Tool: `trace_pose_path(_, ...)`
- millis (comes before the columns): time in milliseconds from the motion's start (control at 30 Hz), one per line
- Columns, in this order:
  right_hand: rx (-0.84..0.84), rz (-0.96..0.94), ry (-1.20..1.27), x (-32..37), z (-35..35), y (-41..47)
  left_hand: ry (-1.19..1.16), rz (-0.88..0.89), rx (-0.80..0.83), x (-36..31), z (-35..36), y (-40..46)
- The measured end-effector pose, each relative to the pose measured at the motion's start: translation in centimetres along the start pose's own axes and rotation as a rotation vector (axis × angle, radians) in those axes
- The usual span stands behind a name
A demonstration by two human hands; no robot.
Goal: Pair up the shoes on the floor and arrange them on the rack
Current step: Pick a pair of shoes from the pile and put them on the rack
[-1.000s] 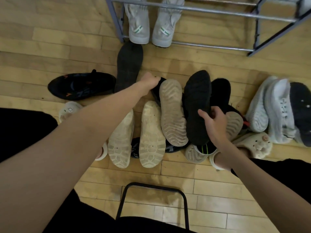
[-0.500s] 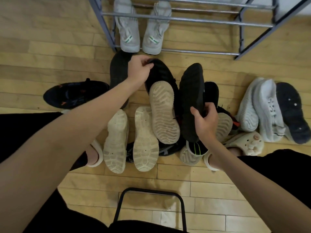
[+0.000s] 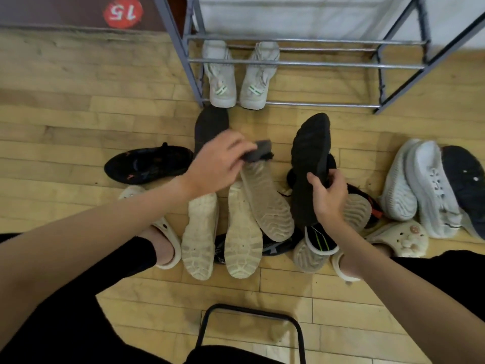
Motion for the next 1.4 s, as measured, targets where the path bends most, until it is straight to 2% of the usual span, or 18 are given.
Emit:
trace_pose_path(100,0.003,0.028,0.049,-0.1,0.4,0.1,0.103,0.251,0.195,-0.6,1.9,-4.2)
trace_pose_path(233,0.048,0.105,0.125,-0.4,0.9,0.6,0.162,0.341,0.337,-0.4,3.5,-7.8)
trace_pose_path(400,0.125,0.218,0.206,-1.3,1.5,0.5,0.181,0.353,0.318,-0.6,4.5,-8.4)
trace_pose_path(667,0.138,0.223,0.156,-2.2,1.4,0.6,0.190,0.287,0.276,-0.3,5.3,-9.1)
trace_pose_path(800,0.138,0.187,0.124,-2.4,1.7,0.7,0.357,0.040,0.207,0.4,5.2,-9.1)
trace_pose_path(833,0.142,0.182,0.111,-2.3,1.9,0.7,0.303,-0.090,0.163,0.5,5.0,-8.9)
trace_pose_path(967,0.178,0.178,0.101,-2.0,2.9,0.1,-0.122,-0.826,-0.162,2.2,3.4,-9.1)
trace_pose_path(1033,0.207,0.171,0.102,-1.8,3.4,-0.4,-0.200,-1.024,-0.236,3.6,2.8,-9.6)
trace_pose_path(1167,0.289,0.160,0.112,-1.1,4.4,-1.5,-0.273,-1.329,-0.206,6.8,3.2,-11.7)
trace_pose_path(1400,0.347,0.148,0.086,-0.4,5.5,-2.6,-0.402,-1.509,-0.155,9.2,4.4,-13.4)
Point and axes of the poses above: each hand's wrist, its own y-axis towards the middle knuckle, its own z-axis out of the palm, x = y × z, the point moved 2 cm from there along y, towards the middle knuckle, and after that the axes turned 2 degrees about y, right-handed, at the moved point
